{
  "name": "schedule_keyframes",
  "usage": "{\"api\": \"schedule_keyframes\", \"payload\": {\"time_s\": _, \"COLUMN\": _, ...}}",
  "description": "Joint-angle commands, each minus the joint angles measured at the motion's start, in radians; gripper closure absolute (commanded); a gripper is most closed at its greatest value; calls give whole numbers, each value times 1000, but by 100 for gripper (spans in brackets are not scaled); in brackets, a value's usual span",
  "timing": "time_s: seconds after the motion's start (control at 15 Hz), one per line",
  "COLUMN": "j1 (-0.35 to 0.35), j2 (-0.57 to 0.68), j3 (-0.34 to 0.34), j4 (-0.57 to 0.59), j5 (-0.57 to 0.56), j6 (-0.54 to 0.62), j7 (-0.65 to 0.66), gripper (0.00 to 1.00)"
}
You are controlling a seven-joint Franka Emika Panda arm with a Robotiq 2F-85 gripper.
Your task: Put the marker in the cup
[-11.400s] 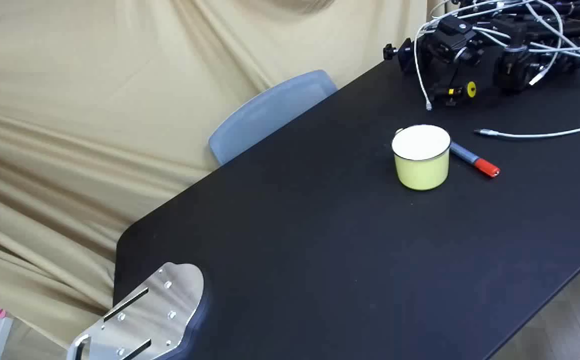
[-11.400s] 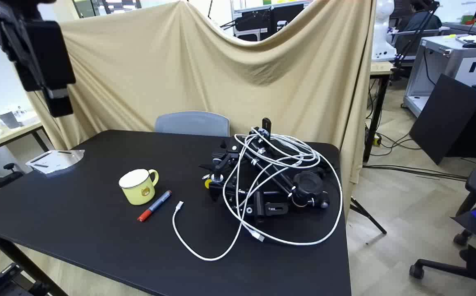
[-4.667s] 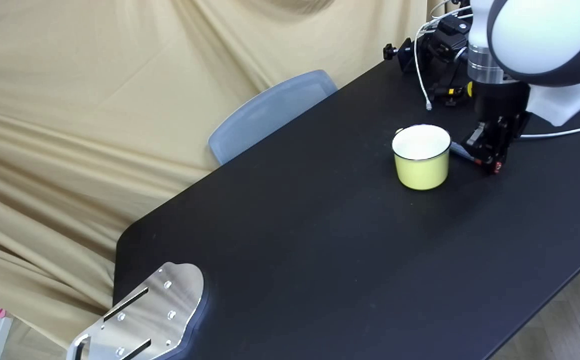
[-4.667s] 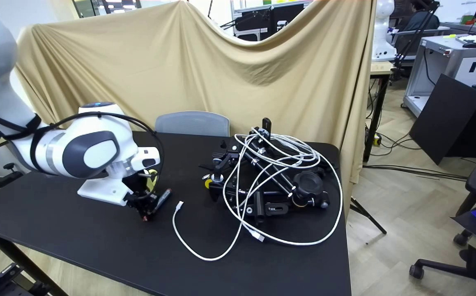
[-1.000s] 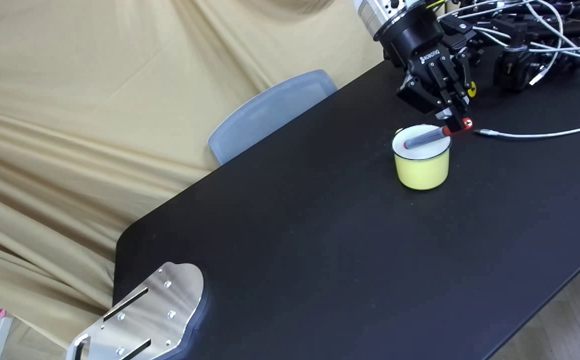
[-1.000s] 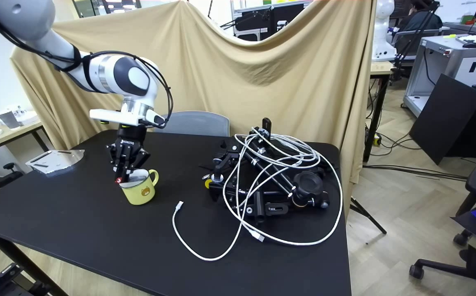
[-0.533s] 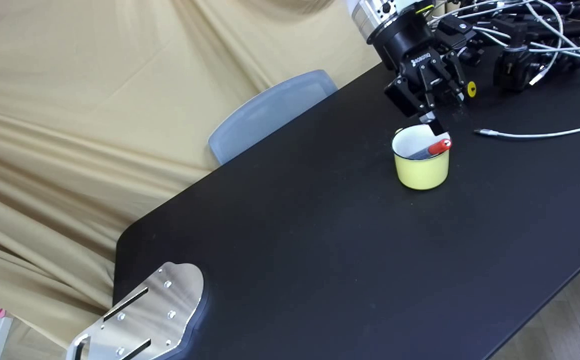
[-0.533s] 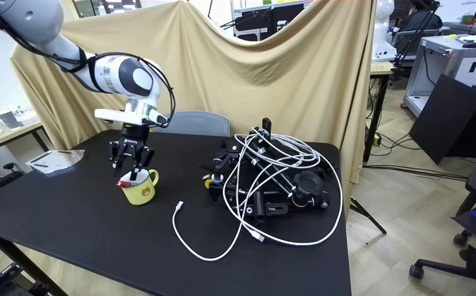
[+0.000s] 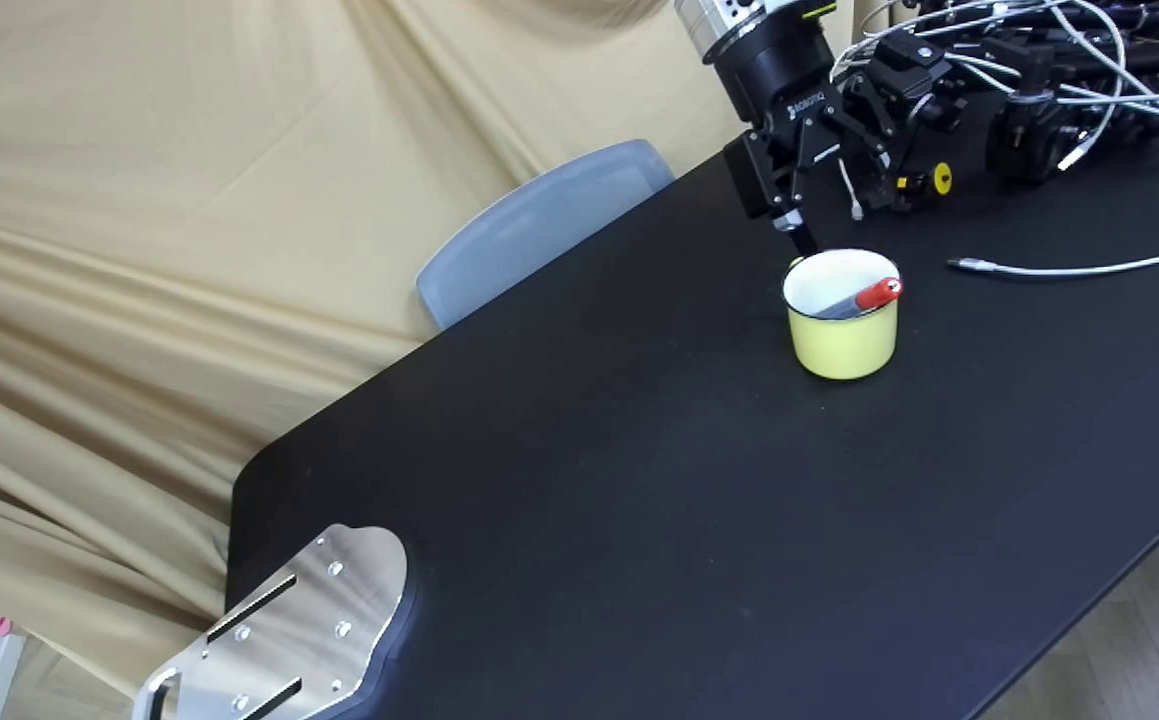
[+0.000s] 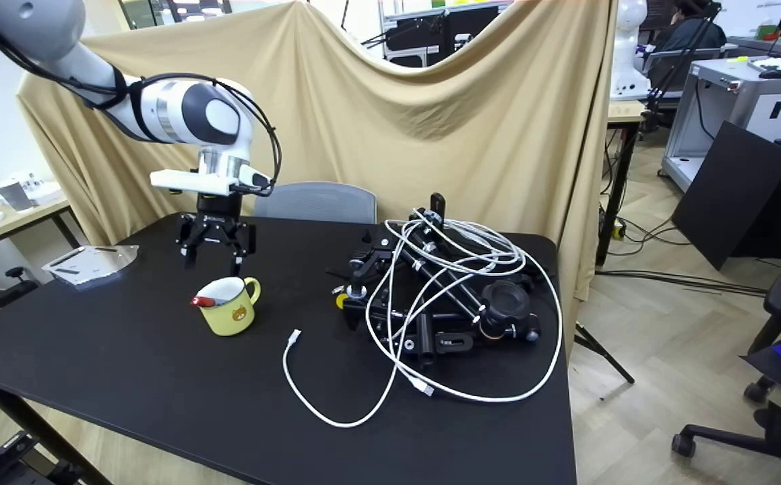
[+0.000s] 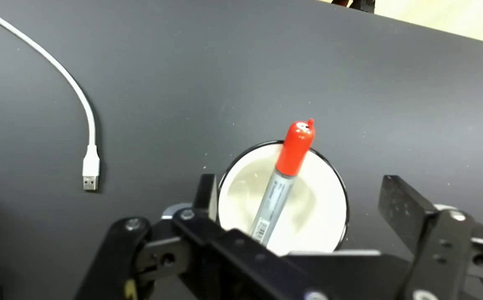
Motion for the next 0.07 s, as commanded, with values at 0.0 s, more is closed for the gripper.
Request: {"api": "schedule_keyframes", "payload": {"time_s": 0.0, "j1": 13, "j2": -143, "j3": 2, "j4": -146, "j5": -33, "j6": 107, "j7": 44, "gripper": 0}}
